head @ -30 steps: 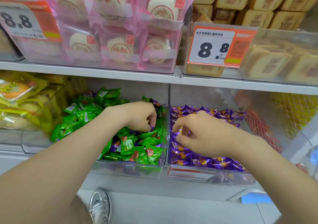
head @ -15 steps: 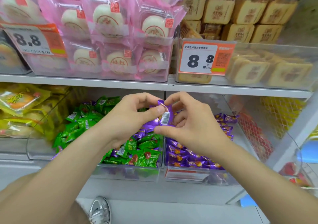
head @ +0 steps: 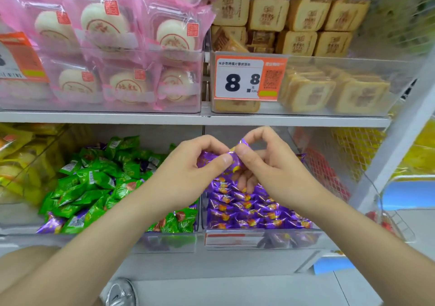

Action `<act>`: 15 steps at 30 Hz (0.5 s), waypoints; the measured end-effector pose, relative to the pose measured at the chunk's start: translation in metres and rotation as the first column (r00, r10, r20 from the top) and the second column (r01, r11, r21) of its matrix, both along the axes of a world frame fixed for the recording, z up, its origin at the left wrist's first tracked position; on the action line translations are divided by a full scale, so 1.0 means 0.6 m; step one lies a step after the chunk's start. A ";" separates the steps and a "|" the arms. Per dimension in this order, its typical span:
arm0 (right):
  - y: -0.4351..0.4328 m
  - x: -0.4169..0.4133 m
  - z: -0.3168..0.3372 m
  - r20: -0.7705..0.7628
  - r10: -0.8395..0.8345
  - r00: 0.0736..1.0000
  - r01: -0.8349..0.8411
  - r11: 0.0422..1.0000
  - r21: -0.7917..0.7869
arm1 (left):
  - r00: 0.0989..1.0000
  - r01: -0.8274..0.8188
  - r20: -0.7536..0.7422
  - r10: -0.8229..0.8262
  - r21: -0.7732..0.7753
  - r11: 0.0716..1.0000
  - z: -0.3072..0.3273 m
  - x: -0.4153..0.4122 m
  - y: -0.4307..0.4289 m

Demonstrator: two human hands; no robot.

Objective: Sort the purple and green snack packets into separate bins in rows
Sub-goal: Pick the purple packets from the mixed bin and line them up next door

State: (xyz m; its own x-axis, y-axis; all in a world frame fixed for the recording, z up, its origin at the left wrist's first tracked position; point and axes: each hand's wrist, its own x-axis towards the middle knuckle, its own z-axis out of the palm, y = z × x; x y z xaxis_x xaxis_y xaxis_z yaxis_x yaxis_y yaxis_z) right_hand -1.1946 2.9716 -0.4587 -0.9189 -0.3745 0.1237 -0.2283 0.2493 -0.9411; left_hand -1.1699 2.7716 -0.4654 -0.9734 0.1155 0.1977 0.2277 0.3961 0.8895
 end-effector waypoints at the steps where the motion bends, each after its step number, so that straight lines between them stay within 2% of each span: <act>1: 0.005 0.003 0.005 0.092 -0.022 0.995 0.029 0.996 -0.083 | 0.999 -0.031 0.039 0.027 0.091 0.995 -0.004 -0.003 0.010; 4: 0.019 0.019 0.009 0.273 -0.052 0.961 0.086 0.990 -0.112 | 0.983 -0.092 0.184 0.008 0.452 0.887 -0.016 -0.012 0.052; 6: 0.023 0.029 0.001 0.322 -0.070 0.944 0.113 0.987 -0.118 | 0.963 -0.101 0.261 -0.073 0.597 0.796 -0.017 -0.014 0.085; 7: 0.026 0.030 -0.004 0.332 -0.085 0.939 0.134 0.983 -0.126 | 0.953 -0.100 0.285 -0.104 0.616 0.781 -0.017 -0.014 0.099; 9: 0.039 0.027 -0.010 0.342 -0.121 0.932 0.172 0.977 -0.122 | 0.945 -0.064 0.294 -0.145 0.600 0.798 -0.022 -0.016 0.115; 11: 0.063 0.019 -0.010 0.344 -0.166 0.924 0.194 0.980 -0.051 | 0.943 -0.045 0.296 -0.150 0.560 0.827 -0.029 -0.023 0.124; 13: 0.096 0.009 -0.011 0.266 -0.259 0.929 0.220 0.961 0.166 | 0.948 -0.084 0.309 -0.078 0.479 0.874 -0.035 -0.034 0.130; 15: 0.138 -0.005 -0.019 0.057 -0.365 0.929 0.314 0.862 0.398 | 0.955 -0.121 0.296 0.010 0.357 0.926 -0.043 -0.046 0.136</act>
State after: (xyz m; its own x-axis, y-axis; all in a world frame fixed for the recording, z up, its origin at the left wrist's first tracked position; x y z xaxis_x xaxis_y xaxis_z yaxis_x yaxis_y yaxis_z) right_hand -1.1979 3.0543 -0.4699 -0.9956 -0.0313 -0.0883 0.0490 0.6294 -0.7756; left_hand -1.1976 2.8533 -0.4914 -0.9972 0.0225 -0.0718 -0.0710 0.0343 0.9969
